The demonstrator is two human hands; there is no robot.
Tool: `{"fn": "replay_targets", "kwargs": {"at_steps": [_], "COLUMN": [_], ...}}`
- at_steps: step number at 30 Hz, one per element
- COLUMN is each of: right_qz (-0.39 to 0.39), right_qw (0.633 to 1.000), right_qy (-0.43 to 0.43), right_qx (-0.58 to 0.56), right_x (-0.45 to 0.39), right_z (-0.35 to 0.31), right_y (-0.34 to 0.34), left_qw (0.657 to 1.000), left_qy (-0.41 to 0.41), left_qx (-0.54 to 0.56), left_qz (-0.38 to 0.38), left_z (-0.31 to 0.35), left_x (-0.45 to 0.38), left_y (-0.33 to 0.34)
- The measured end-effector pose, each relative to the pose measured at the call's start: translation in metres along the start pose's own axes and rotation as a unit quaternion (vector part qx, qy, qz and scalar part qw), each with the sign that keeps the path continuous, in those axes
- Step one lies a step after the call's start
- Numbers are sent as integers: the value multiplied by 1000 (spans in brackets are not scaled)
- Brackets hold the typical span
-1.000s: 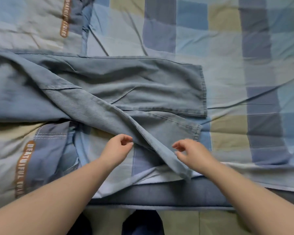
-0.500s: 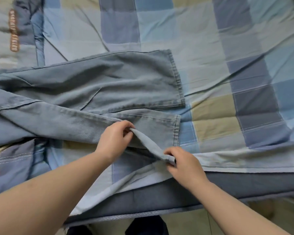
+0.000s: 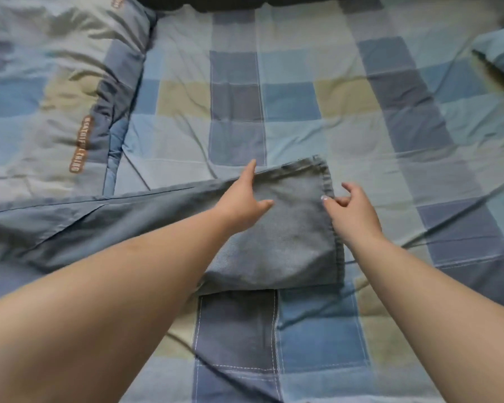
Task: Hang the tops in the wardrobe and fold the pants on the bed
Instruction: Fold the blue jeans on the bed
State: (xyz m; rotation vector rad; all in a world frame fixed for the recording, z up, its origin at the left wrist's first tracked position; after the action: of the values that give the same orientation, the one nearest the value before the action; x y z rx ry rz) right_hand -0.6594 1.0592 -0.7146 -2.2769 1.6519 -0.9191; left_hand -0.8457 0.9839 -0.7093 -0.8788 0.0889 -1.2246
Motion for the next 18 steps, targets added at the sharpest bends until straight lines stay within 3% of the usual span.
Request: {"fn": "replay_targets", "kwargs": {"at_steps": [5, 10, 14, 18], "right_qz": [-99, -24, -50, 85], "right_qw": [975, 982, 975, 984], "right_qy": [80, 118, 137, 78], "right_qx": [181, 148, 168, 134], "right_x": [15, 37, 33, 19], "right_z": [53, 89, 95, 81], "right_y": [17, 20, 27, 18], "left_qw": [992, 961, 948, 914], "left_qy": [2, 36, 65, 129], "left_qx": [-127, -273, -311, -383], "left_qz": [-6, -24, -32, -28], "left_z": [-54, -116, -126, -121], "left_x": [31, 95, 123, 130], "left_y": [14, 38, 39, 36]}}
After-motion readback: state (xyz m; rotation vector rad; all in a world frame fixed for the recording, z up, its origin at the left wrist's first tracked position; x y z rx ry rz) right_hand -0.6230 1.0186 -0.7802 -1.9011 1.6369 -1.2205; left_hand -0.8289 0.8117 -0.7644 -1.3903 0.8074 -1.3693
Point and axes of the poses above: each hand's wrist, its own x-axis away from the middle knuckle, its own y-axis out of the palm, z = x × y, the point moved 1 cm from there along -x, towards the middle knuckle, and after that the axes turned 2 degrees about -x, right-handed, at the moved point
